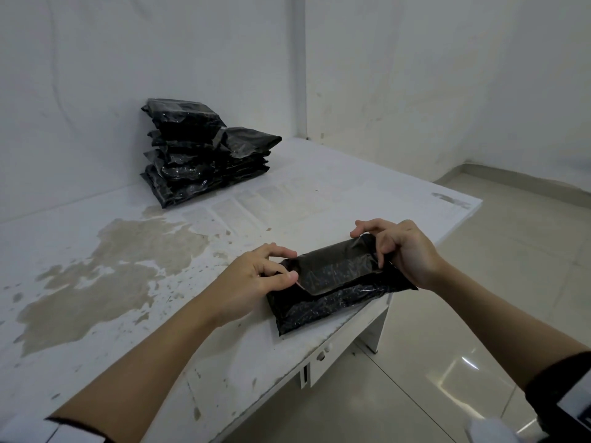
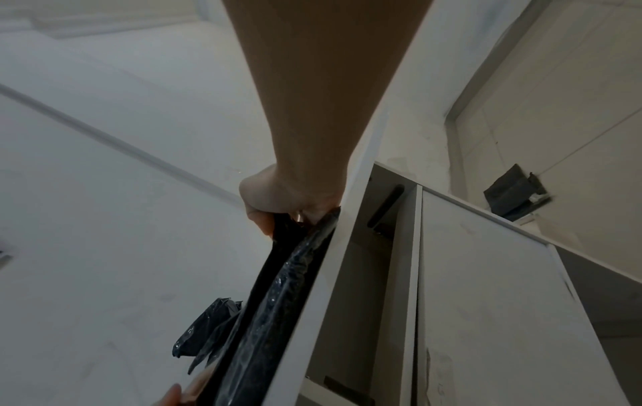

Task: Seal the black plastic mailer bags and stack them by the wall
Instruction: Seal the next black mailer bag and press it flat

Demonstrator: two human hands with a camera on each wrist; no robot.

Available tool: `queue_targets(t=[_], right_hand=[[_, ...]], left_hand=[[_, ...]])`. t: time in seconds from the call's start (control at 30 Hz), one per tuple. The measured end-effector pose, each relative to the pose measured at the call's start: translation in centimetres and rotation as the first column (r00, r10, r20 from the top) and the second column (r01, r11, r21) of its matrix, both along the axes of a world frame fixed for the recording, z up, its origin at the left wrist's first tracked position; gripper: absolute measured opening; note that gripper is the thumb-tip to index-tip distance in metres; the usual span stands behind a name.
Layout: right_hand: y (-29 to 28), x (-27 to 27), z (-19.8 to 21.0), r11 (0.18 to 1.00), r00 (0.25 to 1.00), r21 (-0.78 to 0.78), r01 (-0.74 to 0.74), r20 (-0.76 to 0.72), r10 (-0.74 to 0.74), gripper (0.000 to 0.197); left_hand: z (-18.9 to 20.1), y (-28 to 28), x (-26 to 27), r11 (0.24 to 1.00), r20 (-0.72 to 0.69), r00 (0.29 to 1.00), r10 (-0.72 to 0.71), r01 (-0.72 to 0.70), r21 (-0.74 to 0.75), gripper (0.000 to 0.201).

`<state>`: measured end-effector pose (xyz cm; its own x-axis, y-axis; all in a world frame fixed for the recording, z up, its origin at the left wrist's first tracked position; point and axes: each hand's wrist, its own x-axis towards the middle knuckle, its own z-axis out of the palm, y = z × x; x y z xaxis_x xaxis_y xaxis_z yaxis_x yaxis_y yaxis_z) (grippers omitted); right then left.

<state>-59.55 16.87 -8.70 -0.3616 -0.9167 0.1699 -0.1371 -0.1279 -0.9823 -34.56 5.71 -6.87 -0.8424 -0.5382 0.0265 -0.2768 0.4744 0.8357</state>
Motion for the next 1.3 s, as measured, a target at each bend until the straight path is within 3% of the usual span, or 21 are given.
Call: queue_targets(t=[0.27,0.47,0.57,0.67,0.8,0.87,0.93,1.17,1.3], right_hand=[[0.6,-0.5,-0.6,1.000,0.970,-0.002,-0.021,-0.240,0.020,0.026],[3.3,-1.8,-1.0,0.998,0.866,0.044,-0.033,-0.498,0.051,0.036],[4.4,-2.0,-1.4,1.000,0.811,-0.002,-0.011,-0.586,0.008,0.038],[4.9,-1.5,-1.3,0.999,0.736,-0.043,-0.002,-0.676,-0.028,0.018],[4.9,-0.8,-0.7,0.989,0.636,-0.127,-0.076,-0.770,-0.050,0.008],[4.7,-0.3,-0.6,0.977,0.531,-0.152,-0.149,-0.846,-0.051,0.011],[4.5,0.0,-0.5,0.971,0.406,-0.132,-0.198,-0.913,-0.042,0.021],[4.3,0.2,0.1,0.964,0.169,-0.171,-0.204,-0.976,-0.137,0.026],[3.9,0.1,0.3,0.930,-0.018,-0.222,-0.294,-0.971,-0.238,0.030]], left_hand=[[-0.4,0.3,0.1,0.994,-0.034,0.999,-0.033,0.029,-0.106,0.011],[-0.9,0.6,0.2,0.942,-0.105,0.991,-0.086,0.046,-0.331,0.007],[-1.4,0.3,0.4,0.872,-0.136,0.977,-0.163,0.078,-0.483,0.011],[-2.1,0.5,0.4,0.781,-0.125,0.964,-0.236,0.112,-0.614,0.024],[-2.5,0.5,1.1,0.562,-0.088,0.965,-0.247,0.069,-0.824,0.031],[-2.4,0.4,1.4,0.411,-0.092,0.963,-0.255,0.022,-0.911,0.030],[-2.5,0.3,1.5,0.322,-0.096,0.954,-0.283,0.000,-0.947,0.029],[-2.2,1.1,1.3,0.247,-0.100,0.951,-0.294,-0.026,-0.969,0.027],[-2.2,1.7,1.0,0.218,-0.117,0.954,-0.275,-0.056,-0.974,0.024]])
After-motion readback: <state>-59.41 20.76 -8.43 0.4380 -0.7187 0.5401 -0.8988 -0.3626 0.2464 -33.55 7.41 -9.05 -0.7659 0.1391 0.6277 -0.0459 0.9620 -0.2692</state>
